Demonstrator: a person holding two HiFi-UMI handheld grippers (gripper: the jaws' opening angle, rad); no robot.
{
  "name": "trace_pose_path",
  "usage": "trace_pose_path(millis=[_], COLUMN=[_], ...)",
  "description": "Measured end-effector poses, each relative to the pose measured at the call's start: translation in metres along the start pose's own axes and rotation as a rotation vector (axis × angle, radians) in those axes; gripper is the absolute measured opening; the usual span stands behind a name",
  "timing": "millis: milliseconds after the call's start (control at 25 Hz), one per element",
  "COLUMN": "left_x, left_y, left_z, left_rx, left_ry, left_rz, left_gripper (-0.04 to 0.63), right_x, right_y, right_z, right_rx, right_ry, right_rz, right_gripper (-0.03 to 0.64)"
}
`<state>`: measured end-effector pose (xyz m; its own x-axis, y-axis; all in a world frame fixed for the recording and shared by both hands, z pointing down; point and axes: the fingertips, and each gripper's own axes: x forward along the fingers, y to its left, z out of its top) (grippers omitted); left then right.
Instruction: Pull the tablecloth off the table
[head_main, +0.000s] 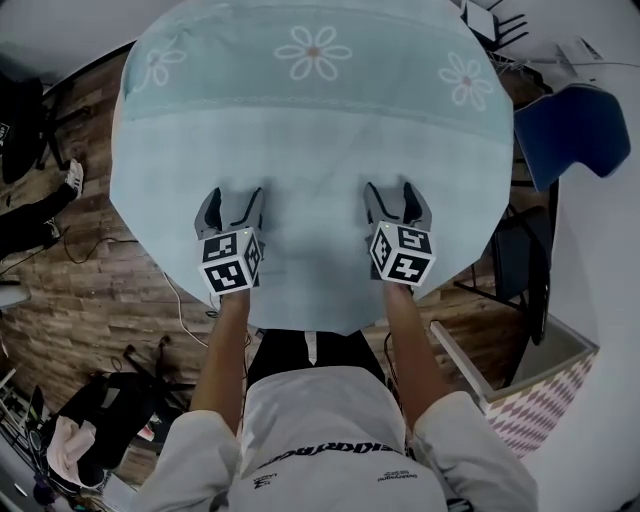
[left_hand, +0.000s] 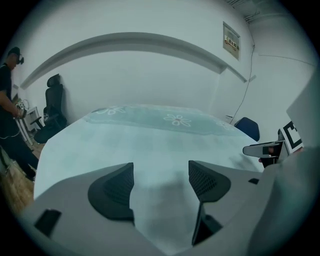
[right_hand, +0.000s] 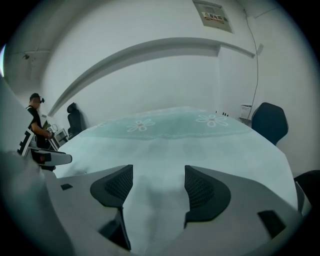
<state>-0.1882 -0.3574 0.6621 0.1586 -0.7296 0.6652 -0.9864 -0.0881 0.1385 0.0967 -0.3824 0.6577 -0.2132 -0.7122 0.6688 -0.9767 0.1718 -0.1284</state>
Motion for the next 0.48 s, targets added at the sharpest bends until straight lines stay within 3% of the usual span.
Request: trace_pose_path(millis=[480], left_x=[0.044], left_y=[0.022], left_z=[-0.016], left_rx=[0.0], left_ry=[0.082], left_rz=[0.025], left_gripper=[0.348], right_x=[0.037], right_y=[-0.025], right_z=[-0.022], right_rx=[-0.001], right_ry=[0.103], right_rz=[-0.095], right_gripper=[0.321])
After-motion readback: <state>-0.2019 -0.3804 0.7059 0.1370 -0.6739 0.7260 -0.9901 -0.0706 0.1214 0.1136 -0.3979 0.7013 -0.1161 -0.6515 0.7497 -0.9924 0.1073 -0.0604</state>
